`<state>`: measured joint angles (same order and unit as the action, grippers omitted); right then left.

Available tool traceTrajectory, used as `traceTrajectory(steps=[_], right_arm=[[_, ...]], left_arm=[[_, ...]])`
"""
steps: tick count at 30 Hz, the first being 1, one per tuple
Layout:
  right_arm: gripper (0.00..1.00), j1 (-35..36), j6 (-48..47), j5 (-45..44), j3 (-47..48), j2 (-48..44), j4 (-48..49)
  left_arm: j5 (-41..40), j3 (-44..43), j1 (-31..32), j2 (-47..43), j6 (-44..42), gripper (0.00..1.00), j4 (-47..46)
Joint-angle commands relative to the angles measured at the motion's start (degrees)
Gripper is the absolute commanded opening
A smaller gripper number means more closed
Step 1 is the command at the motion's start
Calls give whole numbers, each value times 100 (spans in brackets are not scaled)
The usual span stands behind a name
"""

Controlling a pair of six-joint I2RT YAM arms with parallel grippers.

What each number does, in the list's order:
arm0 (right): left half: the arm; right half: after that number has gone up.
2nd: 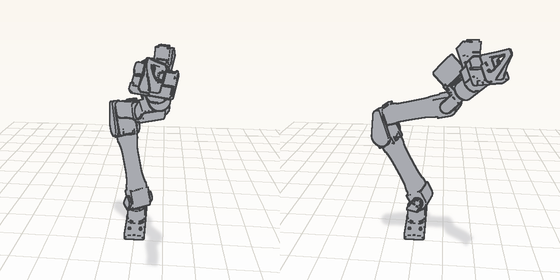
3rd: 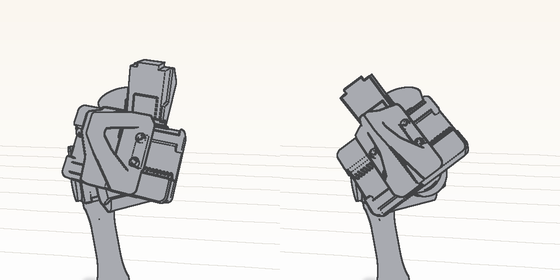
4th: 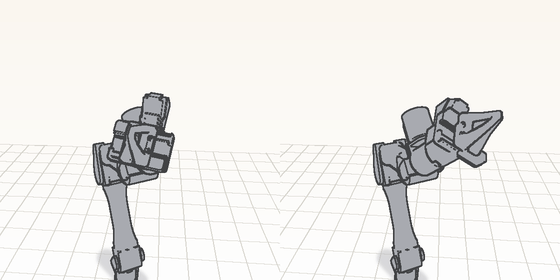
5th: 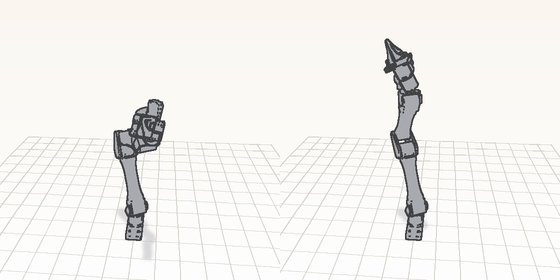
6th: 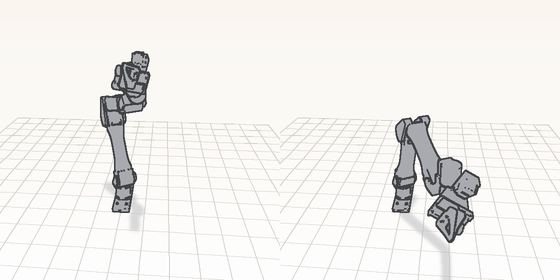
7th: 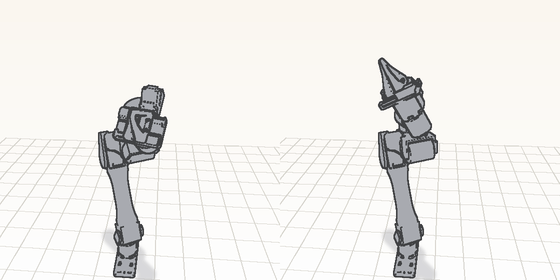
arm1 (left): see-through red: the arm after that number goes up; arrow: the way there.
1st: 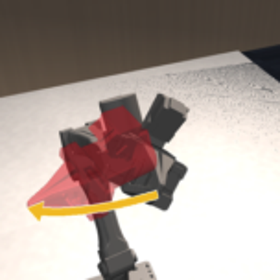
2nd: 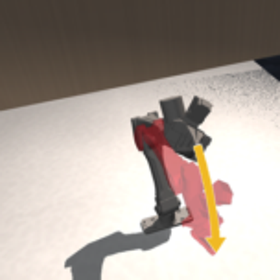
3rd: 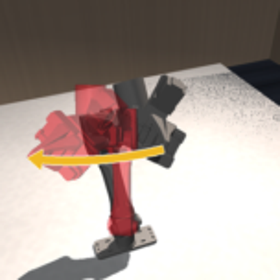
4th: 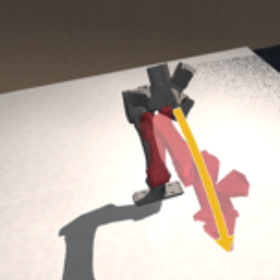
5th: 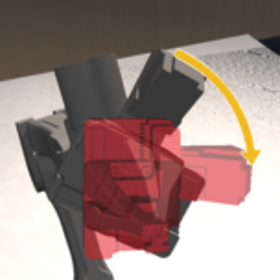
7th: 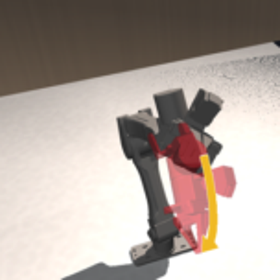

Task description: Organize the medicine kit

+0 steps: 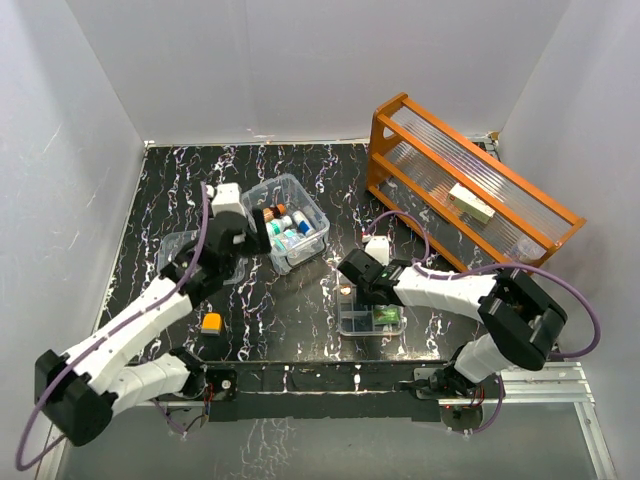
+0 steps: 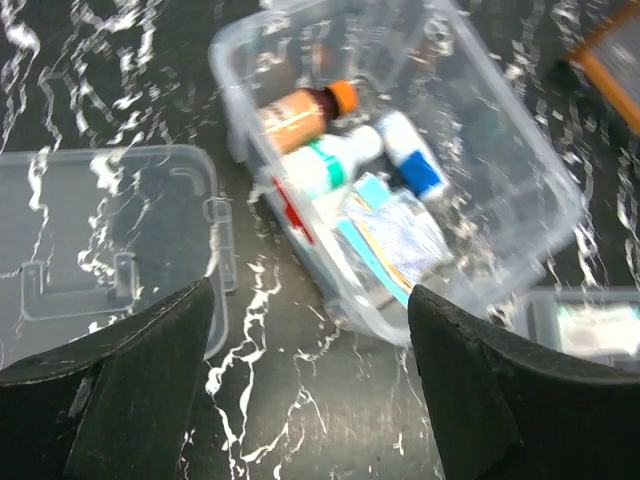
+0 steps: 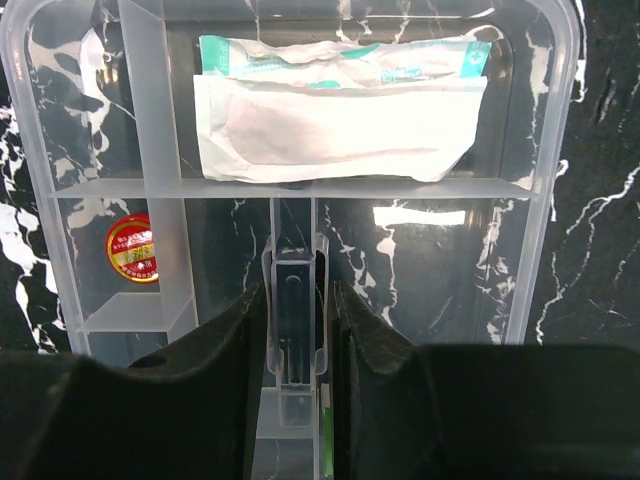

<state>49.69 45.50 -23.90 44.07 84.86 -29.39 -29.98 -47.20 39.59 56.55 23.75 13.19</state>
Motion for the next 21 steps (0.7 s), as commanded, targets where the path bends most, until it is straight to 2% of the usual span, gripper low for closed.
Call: traceTrajectory(steps=[1,6,10,17,21], right_arm=[[11,-39,-89,-56,117,-380,-181],[11,-55,-101,-12,62,-523,-190],[11,-56,-142,36,66,-612,-185],[11,-63,-257,-86,178,-725,-405],[11,-56,-297,-156,245,-833,-509]], left_arm=[[1396,-439,-1230,563,977,78,635],[2003,-793,-1640,1254,1231,77,415],[2135,-1014,-1770,1778,1293,73,299],[2385,-1167,-1832,2483,1156,55,214],[2538,-1011,-1841,2517,1039,43,5]])
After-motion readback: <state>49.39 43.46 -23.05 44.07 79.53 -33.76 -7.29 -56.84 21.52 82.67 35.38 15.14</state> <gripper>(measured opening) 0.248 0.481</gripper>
